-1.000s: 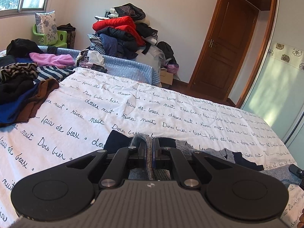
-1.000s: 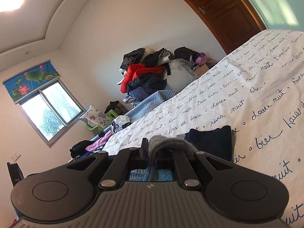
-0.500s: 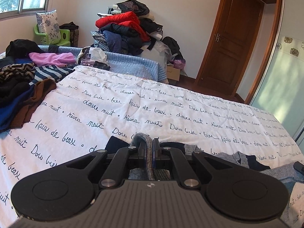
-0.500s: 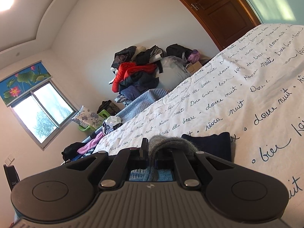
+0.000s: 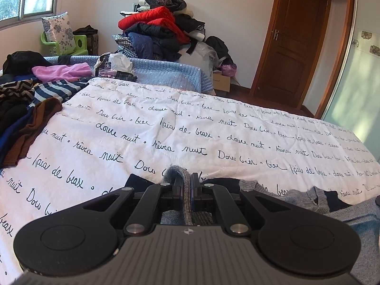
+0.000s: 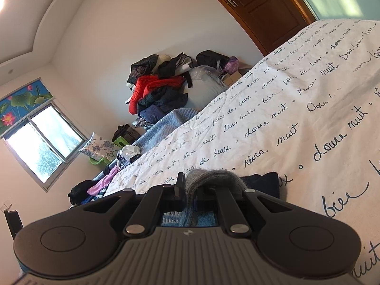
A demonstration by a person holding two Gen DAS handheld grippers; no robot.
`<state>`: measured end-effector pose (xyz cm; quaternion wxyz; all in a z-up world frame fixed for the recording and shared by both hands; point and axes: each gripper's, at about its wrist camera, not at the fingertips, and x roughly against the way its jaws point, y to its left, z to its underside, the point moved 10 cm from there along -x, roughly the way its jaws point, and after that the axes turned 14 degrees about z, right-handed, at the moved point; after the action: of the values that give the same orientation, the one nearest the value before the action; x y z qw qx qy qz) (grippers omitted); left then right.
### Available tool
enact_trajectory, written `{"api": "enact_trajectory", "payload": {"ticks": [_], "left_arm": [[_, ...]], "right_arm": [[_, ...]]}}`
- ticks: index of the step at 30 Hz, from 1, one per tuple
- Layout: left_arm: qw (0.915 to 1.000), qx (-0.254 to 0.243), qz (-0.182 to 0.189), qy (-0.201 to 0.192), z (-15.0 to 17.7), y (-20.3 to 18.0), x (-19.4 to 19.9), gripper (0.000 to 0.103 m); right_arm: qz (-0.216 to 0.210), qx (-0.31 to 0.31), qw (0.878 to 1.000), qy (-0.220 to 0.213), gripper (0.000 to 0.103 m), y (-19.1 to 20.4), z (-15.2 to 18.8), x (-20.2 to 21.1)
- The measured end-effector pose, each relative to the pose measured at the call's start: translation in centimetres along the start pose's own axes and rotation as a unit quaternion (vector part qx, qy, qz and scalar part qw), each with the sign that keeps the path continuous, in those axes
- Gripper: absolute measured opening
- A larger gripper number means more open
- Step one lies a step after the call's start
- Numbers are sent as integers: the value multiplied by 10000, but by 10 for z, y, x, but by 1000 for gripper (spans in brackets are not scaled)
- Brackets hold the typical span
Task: Fold small clothes
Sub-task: 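Lift the hem with both grippers and fold it over toward the collar, then open both grippers to release the hem onto the collar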
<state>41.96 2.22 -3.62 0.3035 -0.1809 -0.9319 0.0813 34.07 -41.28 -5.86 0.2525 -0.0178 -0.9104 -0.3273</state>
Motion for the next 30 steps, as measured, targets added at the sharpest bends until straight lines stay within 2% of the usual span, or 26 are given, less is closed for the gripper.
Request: {"api": "enact_trajectory", "payload": {"ticks": [13, 18, 20, 23, 25, 26, 30], "left_arm": [[9994, 164, -192, 254, 4, 10, -41, 9], [9988, 352, -238, 239, 2, 16, -43, 20], [9986, 366, -338, 153, 0, 20, -39, 35], [9986, 348, -390, 74, -3, 25, -32, 39], [9985, 353, -418, 77, -4, 28, -27, 41], [9984, 349, -432, 81, -3, 29, -25, 42], [9985, 290, -452, 69, -1, 32, -16, 46]], "right_arm": [[249, -262, 9992, 198, 7, -13, 2, -33], [496, -425, 9972, 361, 8, -23, 7, -46], [643, -589, 9954, 403, 10, -30, 7, -48], [771, -679, 9942, 305, 24, -38, 4, -46], [820, -638, 9944, 171, 44, -40, -1, -40], [818, -589, 9949, 86, 48, -40, -4, -36], [686, -192, 9973, -150, 51, -26, -12, -19]]}}
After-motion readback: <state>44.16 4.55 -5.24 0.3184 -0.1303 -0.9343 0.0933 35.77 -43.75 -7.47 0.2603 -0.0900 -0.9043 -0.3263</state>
